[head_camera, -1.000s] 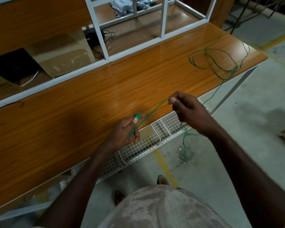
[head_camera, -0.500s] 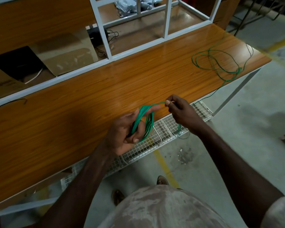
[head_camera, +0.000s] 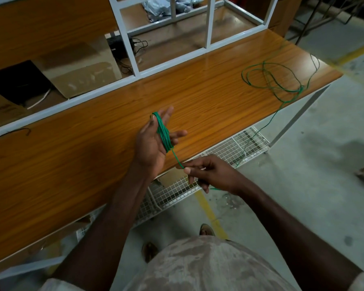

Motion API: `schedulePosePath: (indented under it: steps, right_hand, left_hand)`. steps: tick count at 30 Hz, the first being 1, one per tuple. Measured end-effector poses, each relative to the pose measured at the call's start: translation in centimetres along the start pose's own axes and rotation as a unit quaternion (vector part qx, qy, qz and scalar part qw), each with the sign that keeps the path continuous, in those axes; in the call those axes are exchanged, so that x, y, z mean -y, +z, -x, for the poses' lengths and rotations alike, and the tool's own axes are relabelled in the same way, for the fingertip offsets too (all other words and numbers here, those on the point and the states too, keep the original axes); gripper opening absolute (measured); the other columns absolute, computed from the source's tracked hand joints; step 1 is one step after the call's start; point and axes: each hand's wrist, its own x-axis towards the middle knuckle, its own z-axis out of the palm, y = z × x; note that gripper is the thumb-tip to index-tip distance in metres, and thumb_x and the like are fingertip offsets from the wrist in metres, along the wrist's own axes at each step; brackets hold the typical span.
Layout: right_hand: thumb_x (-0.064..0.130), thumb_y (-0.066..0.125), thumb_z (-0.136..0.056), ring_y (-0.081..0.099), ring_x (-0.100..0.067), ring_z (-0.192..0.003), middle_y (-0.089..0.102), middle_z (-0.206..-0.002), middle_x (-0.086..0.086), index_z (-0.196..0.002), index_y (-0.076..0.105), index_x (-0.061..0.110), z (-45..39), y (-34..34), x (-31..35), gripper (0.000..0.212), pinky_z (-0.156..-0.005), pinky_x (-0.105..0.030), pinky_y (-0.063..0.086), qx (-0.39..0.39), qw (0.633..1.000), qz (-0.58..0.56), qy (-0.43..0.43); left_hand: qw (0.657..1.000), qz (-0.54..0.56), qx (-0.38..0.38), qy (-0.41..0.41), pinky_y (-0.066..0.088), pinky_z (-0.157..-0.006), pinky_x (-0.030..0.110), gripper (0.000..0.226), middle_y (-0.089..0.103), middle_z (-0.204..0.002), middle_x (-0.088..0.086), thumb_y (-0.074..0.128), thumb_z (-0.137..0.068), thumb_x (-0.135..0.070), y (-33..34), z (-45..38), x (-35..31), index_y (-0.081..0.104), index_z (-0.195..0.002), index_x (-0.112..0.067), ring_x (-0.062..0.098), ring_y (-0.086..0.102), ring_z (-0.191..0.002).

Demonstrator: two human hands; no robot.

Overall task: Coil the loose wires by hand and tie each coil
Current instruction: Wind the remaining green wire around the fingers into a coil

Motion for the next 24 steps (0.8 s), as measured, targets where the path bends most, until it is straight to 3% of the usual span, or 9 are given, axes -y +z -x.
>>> schedulePosePath:
  steps: [3,7,10,12,13,16,19,24]
  right_hand:
    - [0.023,0.066,-0.107,0.055,-0.028,-0.054,0.075,-0.084,-0.018,-0.129,0.077,0.015,0.7,0.3,1.0,0.026,-0.055,-0.036,0.051,0.048,0.999,-0.003,-0.015]
    - [0.020,0.065,-0.108,0.053,-0.025,-0.056,0.066,-0.073,-0.019,-0.129,0.077,0.012,1.5,0.2,2.8,0.025,-0.057,-0.040,0.049,0.109,0.994,-0.006,-0.032]
    - [0.016,0.064,-0.107,0.048,-0.023,-0.056,0.052,-0.064,-0.012,-0.125,0.075,0.002,1.9,-0.8,4.4,0.025,-0.056,-0.042,0.046,0.112,0.993,-0.015,-0.046]
    - [0.015,0.062,-0.108,0.044,-0.024,-0.055,0.041,-0.063,-0.019,-0.119,0.075,0.003,2.1,-2.0,5.7,0.021,-0.055,-0.042,0.043,0.095,0.993,-0.017,-0.064]
    - [0.015,0.061,-0.108,0.044,-0.024,-0.055,0.039,-0.063,-0.022,-0.117,0.075,0.004,2.2,-2.6,6.2,0.020,-0.053,-0.038,0.043,0.080,0.994,-0.012,-0.071]
    - [0.018,0.059,-0.108,0.039,-0.019,-0.052,0.036,-0.062,-0.012,-0.103,0.071,0.005,2.2,-5.1,7.0,0.019,-0.049,-0.030,0.037,0.012,0.997,-0.013,-0.077]
    - [0.021,0.055,-0.110,0.019,-0.021,-0.056,0.023,-0.066,-0.011,-0.097,0.066,0.001,1.7,-7.0,7.4,0.027,-0.052,-0.037,0.019,-0.038,0.996,-0.019,-0.077]
    - [0.020,0.048,-0.114,0.016,-0.017,-0.054,0.022,-0.064,-0.008,-0.095,0.056,0.003,-0.2,-7.5,7.0,0.027,-0.051,-0.036,0.014,-0.101,0.990,-0.034,-0.093]
  left_hand:
    - [0.994,-0.097,-0.045,0.032,0.062,-0.076,0.031,0.044,0.050,-0.162,-0.003,0.028,-0.118,-0.031,-0.1,-0.7,0.5,0.034,-0.161,-0.019,0.038,0.077,-0.105]
    - [0.964,-0.251,-0.072,0.052,0.063,-0.074,0.030,0.050,0.048,-0.163,-0.004,0.028,-0.118,-0.032,-0.7,-1.4,1.4,0.026,-0.166,-0.018,0.028,0.077,-0.105]
    - [0.923,-0.380,-0.039,0.050,0.060,-0.062,0.023,0.048,0.055,-0.153,-0.012,0.031,-0.118,-0.032,-1.6,-0.9,2.1,0.035,-0.164,-0.020,0.012,0.077,-0.093]
    - [0.895,-0.442,-0.012,0.048,0.056,-0.064,0.020,0.041,0.063,-0.135,-0.013,0.032,-0.117,-0.032,-2.1,0.0,2.4,0.051,-0.153,-0.022,-0.003,0.071,-0.081]
    - [0.887,-0.459,-0.006,0.047,0.053,-0.063,0.021,0.039,0.069,-0.124,-0.014,0.033,-0.117,-0.031,-2.3,0.3,2.6,0.055,-0.148,-0.022,-0.003,0.066,-0.072]
    - [0.896,-0.444,0.014,0.022,0.038,-0.047,0.016,0.035,0.078,-0.087,-0.018,0.034,-0.118,-0.024,-3.3,1.1,3.1,0.055,-0.145,-0.017,0.001,0.047,-0.049]
    - [0.922,-0.383,0.052,-0.032,0.025,-0.039,0.025,0.040,0.082,-0.102,0.001,0.031,-0.118,-0.029,-4.3,1.9,3.5,0.050,-0.153,-0.021,0.016,0.030,-0.043]
    - [0.953,-0.264,0.127,-0.075,0.021,-0.038,0.023,0.044,0.080,-0.109,0.016,0.025,-0.118,-0.028,-2.9,3.4,3.4,0.050,-0.154,-0.019,0.011,0.026,-0.039]
